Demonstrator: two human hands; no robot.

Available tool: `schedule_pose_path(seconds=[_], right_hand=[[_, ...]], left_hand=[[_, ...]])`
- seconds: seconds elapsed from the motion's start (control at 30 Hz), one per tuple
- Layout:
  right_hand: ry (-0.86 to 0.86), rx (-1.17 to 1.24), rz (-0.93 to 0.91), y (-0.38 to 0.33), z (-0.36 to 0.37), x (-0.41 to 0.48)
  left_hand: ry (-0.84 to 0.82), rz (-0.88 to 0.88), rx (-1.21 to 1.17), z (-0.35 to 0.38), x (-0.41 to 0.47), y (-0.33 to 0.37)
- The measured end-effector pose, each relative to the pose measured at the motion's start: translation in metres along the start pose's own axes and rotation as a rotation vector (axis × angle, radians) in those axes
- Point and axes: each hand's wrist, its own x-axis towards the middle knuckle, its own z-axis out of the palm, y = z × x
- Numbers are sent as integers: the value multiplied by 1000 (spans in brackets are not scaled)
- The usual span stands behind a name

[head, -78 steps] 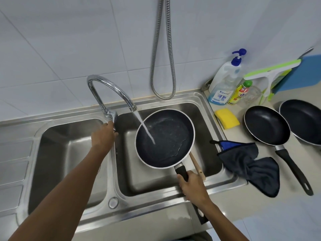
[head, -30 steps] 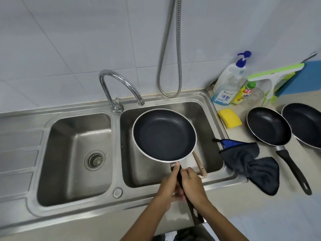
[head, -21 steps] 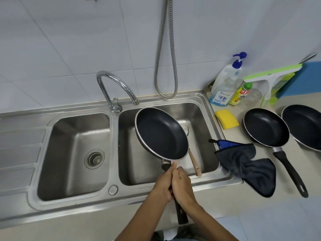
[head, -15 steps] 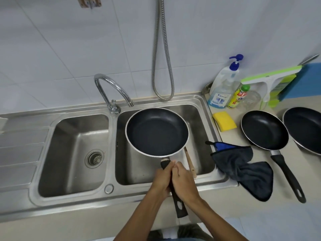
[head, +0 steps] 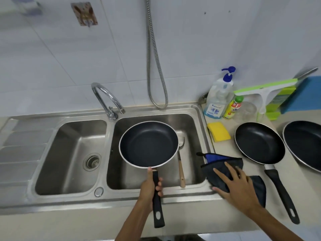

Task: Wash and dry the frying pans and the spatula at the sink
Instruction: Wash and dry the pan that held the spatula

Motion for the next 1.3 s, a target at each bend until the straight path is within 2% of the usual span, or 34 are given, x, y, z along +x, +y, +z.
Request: schedule_pose_path(seconds=[0.1, 0.2, 0.33, 0.43, 0.5, 0.57, 0.7, 0.77, 0.87, 0.97, 1.13, 1.23, 1.3], right_hand=[[45, 56, -56, 8, 5, 14], [123, 267, 10, 0, -16, 31], [354, 542, -118, -56, -114, 65], [356, 709, -242, -116, -201, 96], [252, 752, -349, -159, -237, 115], [66, 652, -477, -202, -247, 134], [-523, 321, -746, -262, -181, 156], [-600, 267, -798, -268, -142, 153], [-523, 292, -764, -279, -118, 148], [-346, 199, -704, -308, -116, 168], [-146, 111, -448, -296, -106, 236], [-127, 55, -365, -252, -97, 245], [-224, 96, -288, -224, -91, 229]], left_hand=[[24, 34, 46, -1, -4, 3], [23, 58, 72, -2, -7, 9], [-2, 90, 121, -4, -8, 20], [-39, 80, 151, -9, -10, 23], [-45, 67, 146, -12, -12, 25], [-46, 71, 130, -15, -14, 30], [-32, 66, 107, -20, -17, 38], [-16, 40, 132, -25, -20, 36], [-2, 42, 192, -33, -21, 27], [-4, 71, 247, -39, -25, 24], [-48, 103, 203, -37, -34, 21], [-95, 104, 187, -36, -28, 20], [-107, 105, 199, -34, -24, 21]])
